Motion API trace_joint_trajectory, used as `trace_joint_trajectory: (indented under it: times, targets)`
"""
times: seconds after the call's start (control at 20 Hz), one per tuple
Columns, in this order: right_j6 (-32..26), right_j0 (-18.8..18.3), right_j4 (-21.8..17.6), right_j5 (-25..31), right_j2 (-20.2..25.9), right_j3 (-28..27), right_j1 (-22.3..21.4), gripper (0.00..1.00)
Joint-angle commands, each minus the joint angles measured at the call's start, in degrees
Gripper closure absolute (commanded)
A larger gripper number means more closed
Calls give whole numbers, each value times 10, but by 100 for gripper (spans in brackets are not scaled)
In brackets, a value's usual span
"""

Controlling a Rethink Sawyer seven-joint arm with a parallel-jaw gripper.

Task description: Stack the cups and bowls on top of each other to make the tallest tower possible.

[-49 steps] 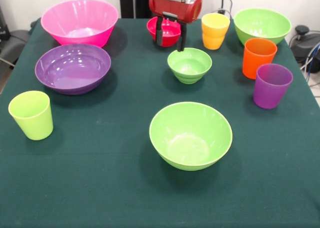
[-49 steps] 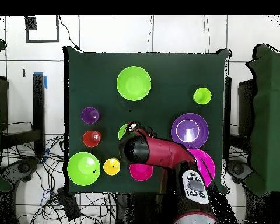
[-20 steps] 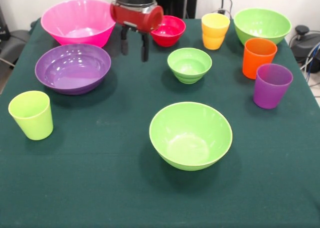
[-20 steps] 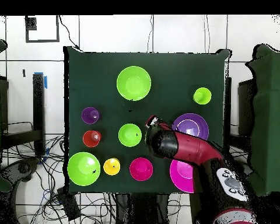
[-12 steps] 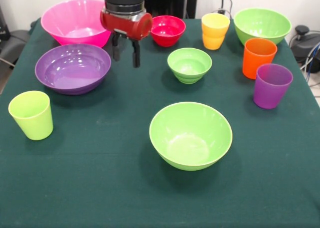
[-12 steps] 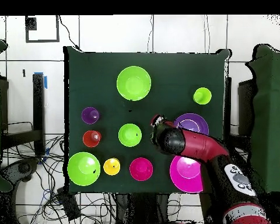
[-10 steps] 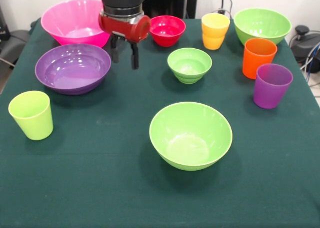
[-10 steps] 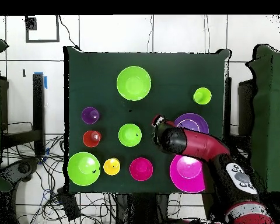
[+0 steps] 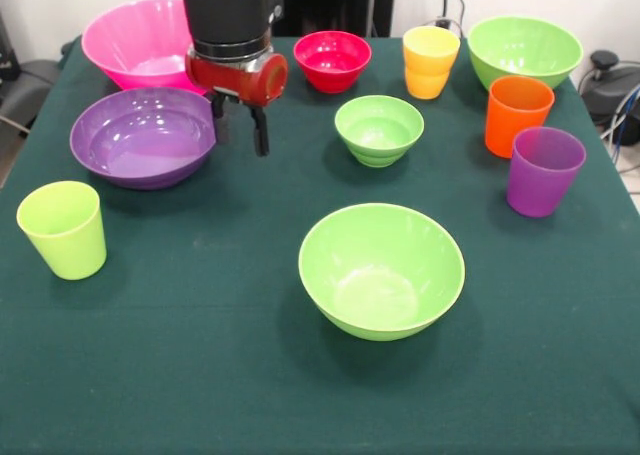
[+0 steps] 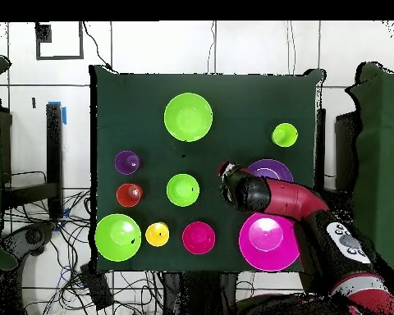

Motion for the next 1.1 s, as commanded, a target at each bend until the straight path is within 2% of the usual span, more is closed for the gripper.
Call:
trace_joint_trajectory:
  times: [0.05,0.75,1.1]
  targets:
    - [-134,-16,-49,101,79,-40,-6,0]
    - [-127,-32,-61,167,104,-20,-69,0]
    - [-177,-62,-100,164,129,-52,-18,0]
